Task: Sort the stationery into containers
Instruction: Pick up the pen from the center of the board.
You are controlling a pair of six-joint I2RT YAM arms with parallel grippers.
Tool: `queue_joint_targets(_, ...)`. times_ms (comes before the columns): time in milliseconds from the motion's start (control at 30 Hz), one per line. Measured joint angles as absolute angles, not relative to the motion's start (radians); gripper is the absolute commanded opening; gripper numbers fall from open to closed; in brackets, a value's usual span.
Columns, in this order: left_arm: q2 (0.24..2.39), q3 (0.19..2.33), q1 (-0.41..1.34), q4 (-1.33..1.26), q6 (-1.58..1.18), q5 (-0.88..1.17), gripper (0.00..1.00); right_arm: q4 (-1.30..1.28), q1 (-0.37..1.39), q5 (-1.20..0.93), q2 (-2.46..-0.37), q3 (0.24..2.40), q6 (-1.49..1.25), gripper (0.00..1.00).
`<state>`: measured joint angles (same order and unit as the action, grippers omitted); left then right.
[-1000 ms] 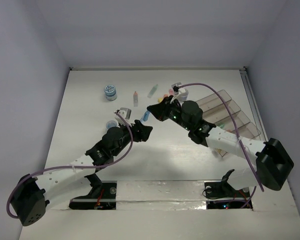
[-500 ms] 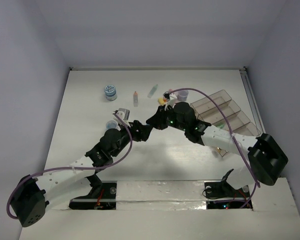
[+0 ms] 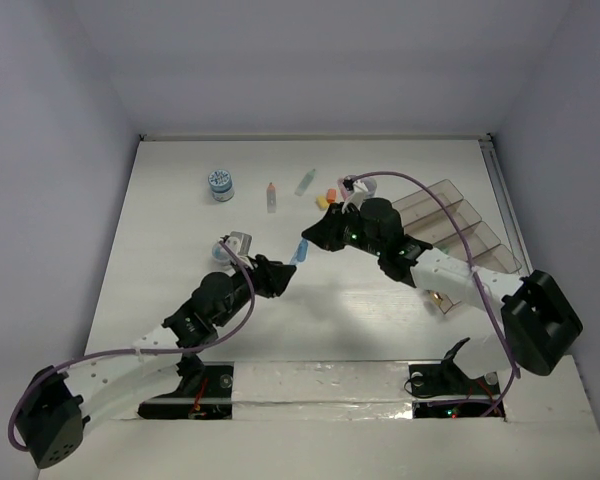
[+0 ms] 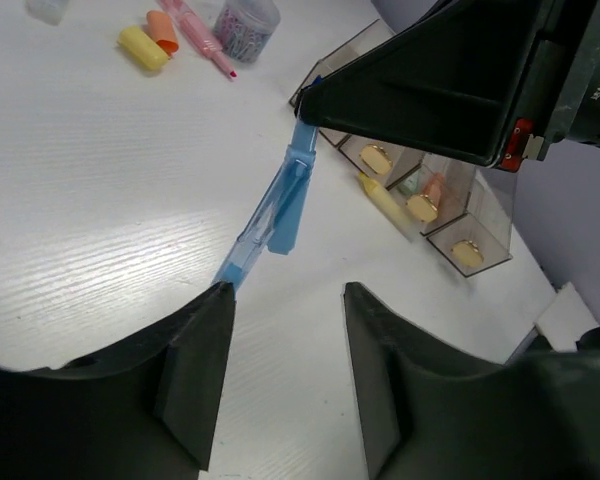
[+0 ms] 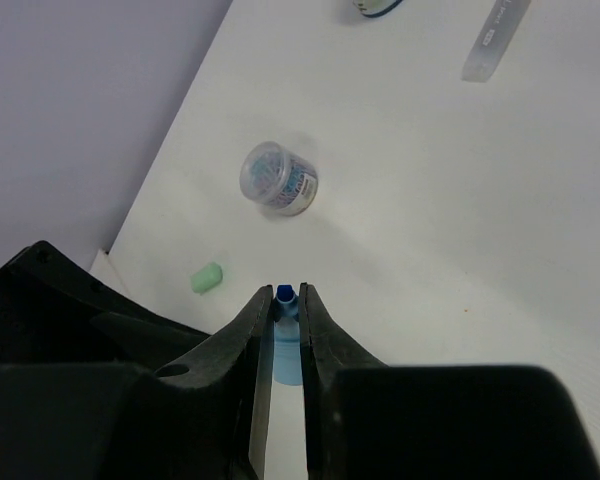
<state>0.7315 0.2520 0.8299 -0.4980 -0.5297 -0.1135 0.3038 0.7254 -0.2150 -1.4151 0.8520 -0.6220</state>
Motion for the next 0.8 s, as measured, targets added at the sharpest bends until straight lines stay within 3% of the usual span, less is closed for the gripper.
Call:
queue_joint_targets(100, 0.718, 0.244, 0.830, -0.505, -0.541, -0.096, 0.26, 0.305, 0.725, -0.220, -1.398, 0.852, -0.622, 0.00)
queue_joint_targets(267, 0.757, 0.242, 0.830, -0.557, -0.575, -0.010, 0.24, 0.306, 0.725, -0.226, -1.395, 0.852, -0.622, 0.00)
queue_joint_targets(367, 0.795, 0.242, 0.830, -0.590, -0.593, 0.029, 0.28, 0.307, 0.725, -0.239, -1.395, 0.852, -0.625, 0.00)
queue_joint_targets(533, 0.850, 0.243, 0.830, -0.620, -0.606, 0.042, 0.45, 0.308, 0.725, -0.257, -1.395, 0.852, -0.626, 0.00)
queue_joint_targets(800, 0.910, 0.272, 0.830, -0.624, -0.598, -0.013, 0.51, 0.310, 0.725, -0.281, -1.391, 0.850, -0.630, 0.00)
